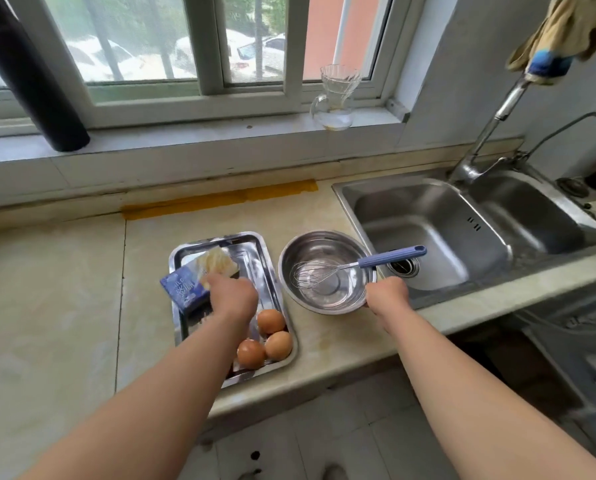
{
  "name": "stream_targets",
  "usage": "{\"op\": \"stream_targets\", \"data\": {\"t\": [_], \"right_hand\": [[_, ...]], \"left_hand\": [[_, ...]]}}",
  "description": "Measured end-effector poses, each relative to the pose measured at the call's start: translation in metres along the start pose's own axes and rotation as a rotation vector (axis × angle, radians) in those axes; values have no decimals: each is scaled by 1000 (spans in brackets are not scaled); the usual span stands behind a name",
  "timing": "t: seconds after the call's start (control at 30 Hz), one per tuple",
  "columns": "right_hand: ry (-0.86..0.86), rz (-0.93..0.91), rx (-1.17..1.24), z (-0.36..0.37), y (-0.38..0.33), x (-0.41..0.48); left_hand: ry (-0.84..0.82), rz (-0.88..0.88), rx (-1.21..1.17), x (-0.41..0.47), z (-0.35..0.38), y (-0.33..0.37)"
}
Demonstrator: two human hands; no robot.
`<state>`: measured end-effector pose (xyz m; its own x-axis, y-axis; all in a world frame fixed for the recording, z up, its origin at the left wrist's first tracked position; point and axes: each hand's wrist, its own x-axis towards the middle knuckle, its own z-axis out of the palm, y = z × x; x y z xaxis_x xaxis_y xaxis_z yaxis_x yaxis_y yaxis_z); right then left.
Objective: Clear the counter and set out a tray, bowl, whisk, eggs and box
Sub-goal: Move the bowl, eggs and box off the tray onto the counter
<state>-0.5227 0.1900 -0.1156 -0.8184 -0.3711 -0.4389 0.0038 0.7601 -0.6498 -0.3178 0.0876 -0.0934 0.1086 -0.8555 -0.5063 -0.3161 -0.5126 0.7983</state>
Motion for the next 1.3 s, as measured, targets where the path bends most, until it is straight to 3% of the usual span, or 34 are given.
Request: {"op": "stream_targets", "data": {"t": [0.2,0.37,1.03,1.3], "right_hand": [[-63,-25,-16,-32,25,22],[-97,-91,-92,-51,45,39],[-245,-158,-56,-66,81,50],[-216,-207,-125,-65,83,47]], "left_hand": [[-243,29,34,-6,61,-17],[-275,-7,15,-21,93,-36],[-78,44,-42,-82,119,-78],[-38,49,1,-90,118,-77]]}}
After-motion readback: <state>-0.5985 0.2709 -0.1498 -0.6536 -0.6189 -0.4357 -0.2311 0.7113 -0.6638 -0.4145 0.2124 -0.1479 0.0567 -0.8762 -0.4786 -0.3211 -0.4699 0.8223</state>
